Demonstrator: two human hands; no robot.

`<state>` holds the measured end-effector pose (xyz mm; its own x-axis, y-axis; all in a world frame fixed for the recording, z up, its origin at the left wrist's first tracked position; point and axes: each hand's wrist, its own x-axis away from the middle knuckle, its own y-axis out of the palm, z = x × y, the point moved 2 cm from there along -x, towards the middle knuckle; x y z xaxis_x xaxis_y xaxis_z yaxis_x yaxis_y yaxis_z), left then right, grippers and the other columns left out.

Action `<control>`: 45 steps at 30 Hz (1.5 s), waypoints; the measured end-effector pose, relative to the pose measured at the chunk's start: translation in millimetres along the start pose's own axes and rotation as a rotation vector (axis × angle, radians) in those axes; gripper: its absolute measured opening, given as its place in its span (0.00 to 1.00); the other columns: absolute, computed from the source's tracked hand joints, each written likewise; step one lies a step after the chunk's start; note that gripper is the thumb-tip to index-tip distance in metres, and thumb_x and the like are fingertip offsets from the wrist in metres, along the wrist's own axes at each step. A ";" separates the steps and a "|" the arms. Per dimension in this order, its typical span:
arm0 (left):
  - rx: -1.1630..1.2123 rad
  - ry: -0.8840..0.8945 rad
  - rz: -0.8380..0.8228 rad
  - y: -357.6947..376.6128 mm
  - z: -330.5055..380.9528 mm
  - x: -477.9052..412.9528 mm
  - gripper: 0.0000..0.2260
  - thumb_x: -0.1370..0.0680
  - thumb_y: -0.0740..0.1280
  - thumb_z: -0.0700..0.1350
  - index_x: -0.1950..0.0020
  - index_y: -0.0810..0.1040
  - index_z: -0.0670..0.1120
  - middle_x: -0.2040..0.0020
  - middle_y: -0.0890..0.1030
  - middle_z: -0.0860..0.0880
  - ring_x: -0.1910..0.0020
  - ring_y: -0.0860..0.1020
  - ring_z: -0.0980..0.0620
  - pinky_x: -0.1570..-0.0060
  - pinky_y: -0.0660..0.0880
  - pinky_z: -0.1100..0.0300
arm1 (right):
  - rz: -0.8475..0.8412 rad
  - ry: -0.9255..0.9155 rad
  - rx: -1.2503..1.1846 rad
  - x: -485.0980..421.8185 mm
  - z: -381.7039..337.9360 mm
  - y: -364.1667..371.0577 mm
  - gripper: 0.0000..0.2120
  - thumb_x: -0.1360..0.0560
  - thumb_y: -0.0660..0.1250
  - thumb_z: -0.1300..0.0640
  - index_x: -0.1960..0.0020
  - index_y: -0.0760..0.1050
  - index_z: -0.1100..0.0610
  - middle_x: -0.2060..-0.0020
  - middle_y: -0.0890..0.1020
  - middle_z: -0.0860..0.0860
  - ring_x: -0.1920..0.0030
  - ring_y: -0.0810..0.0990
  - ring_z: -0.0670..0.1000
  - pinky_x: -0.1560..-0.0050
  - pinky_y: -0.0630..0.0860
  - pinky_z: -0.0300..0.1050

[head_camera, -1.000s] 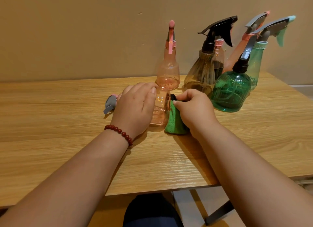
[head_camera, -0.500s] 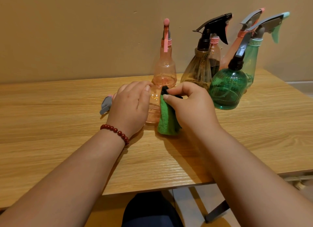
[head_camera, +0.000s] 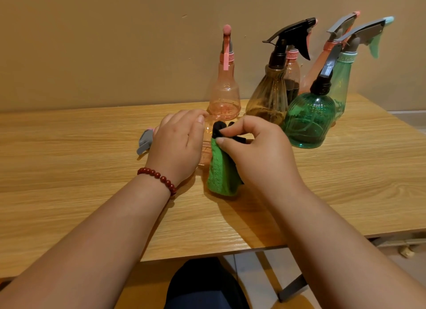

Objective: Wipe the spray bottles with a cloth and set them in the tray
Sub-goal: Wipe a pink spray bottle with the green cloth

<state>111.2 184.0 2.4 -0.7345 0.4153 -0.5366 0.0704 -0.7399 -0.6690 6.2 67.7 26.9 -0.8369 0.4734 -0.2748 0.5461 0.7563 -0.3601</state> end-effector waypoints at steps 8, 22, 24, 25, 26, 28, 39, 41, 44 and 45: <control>-0.002 0.004 0.009 0.0 0.0 -0.3 0.27 0.22 0.43 0.56 0.38 0.77 0.49 0.43 0.78 0.53 0.40 0.72 0.49 0.38 0.67 0.50 | -0.051 0.176 0.116 -3.8 25.3 2.3 0.04 0.29 0.75 0.57 0.61 0.80 0.52 0.62 0.79 0.42 0.60 0.77 0.42 0.63 0.75 0.35; -0.006 0.014 0.014 1.4 -1.9 -0.6 0.27 0.22 0.43 0.56 0.38 0.76 0.48 0.43 0.79 0.52 0.41 0.73 0.48 0.39 0.67 0.51 | -0.134 0.124 0.149 -18.1 11.6 -4.9 0.05 0.29 0.75 0.57 0.61 0.79 0.51 0.60 0.79 0.42 0.58 0.78 0.43 0.58 0.79 0.42; 0.000 0.011 0.018 1.4 -3.2 -1.0 0.27 0.22 0.43 0.56 0.38 0.76 0.48 0.43 0.79 0.51 0.41 0.73 0.48 0.39 0.67 0.51 | -0.088 0.061 0.039 -19.3 2.9 -6.8 0.06 0.30 0.75 0.57 0.61 0.79 0.50 0.59 0.80 0.42 0.56 0.78 0.42 0.56 0.80 0.43; 0.000 0.011 0.017 1.3 -3.7 -1.1 0.27 0.21 0.43 0.56 0.38 0.76 0.48 0.43 0.79 0.51 0.41 0.73 0.48 0.39 0.67 0.51 | -0.071 0.033 0.023 -19.8 1.3 -6.4 0.05 0.29 0.75 0.57 0.61 0.80 0.50 0.59 0.80 0.41 0.55 0.78 0.42 0.56 0.79 0.42; 0.000 0.014 0.014 1.4 -3.8 -1.2 0.27 0.21 0.43 0.56 0.38 0.76 0.48 0.43 0.79 0.51 0.41 0.73 0.48 0.39 0.67 0.51 | -0.057 0.023 0.029 -20.0 2.7 -5.0 0.05 0.29 0.75 0.57 0.60 0.79 0.50 0.58 0.79 0.41 0.55 0.78 0.42 0.56 0.79 0.42; -0.004 0.028 0.011 2.0 -3.5 -0.7 0.26 0.21 0.43 0.56 0.39 0.76 0.48 0.44 0.79 0.52 0.42 0.73 0.49 0.40 0.66 0.53 | -0.046 0.055 0.071 -20.6 11.7 -2.0 0.04 0.29 0.74 0.57 0.60 0.79 0.51 0.59 0.78 0.40 0.55 0.77 0.41 0.56 0.78 0.43; -0.008 0.042 0.026 1.2 -5.2 -0.9 0.26 0.21 0.44 0.55 0.38 0.77 0.47 0.43 0.79 0.51 0.41 0.73 0.50 0.42 0.63 0.60 | -0.020 -0.011 0.008 -25.6 8.4 -4.4 0.03 0.28 0.73 0.57 0.59 0.80 0.51 0.58 0.79 0.40 0.56 0.76 0.38 0.58 0.75 0.33; -0.016 0.044 0.024 1.6 -4.7 -0.7 0.26 0.21 0.44 0.55 0.38 0.77 0.47 0.44 0.79 0.52 0.41 0.73 0.50 0.43 0.63 0.60 | 0.009 0.016 0.040 -28.1 14.7 -0.5 0.04 0.27 0.72 0.57 0.59 0.79 0.51 0.60 0.78 0.39 0.58 0.75 0.37 0.61 0.72 0.29; -0.012 0.053 0.031 1.8 -3.3 0.0 0.25 0.21 0.44 0.55 0.39 0.77 0.48 0.45 0.78 0.54 0.41 0.73 0.50 0.44 0.62 0.60 | -0.048 0.115 0.180 -32.9 25.3 1.5 0.04 0.26 0.72 0.57 0.59 0.78 0.52 0.60 0.76 0.40 0.61 0.73 0.40 0.65 0.71 0.32; -0.012 0.052 0.034 1.7 -3.0 0.1 0.25 0.21 0.44 0.55 0.38 0.77 0.48 0.45 0.77 0.54 0.41 0.73 0.51 0.44 0.62 0.61 | -0.079 0.135 0.202 -33.4 25.9 0.2 0.05 0.27 0.72 0.57 0.59 0.78 0.52 0.60 0.76 0.41 0.60 0.74 0.41 0.65 0.72 0.34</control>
<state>113.2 184.4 -0.3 -0.6954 0.4176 -0.5849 0.1029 -0.7477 -0.6560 35.3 40.4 12.9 -0.8672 0.4828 -0.1217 0.4637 0.6941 -0.5507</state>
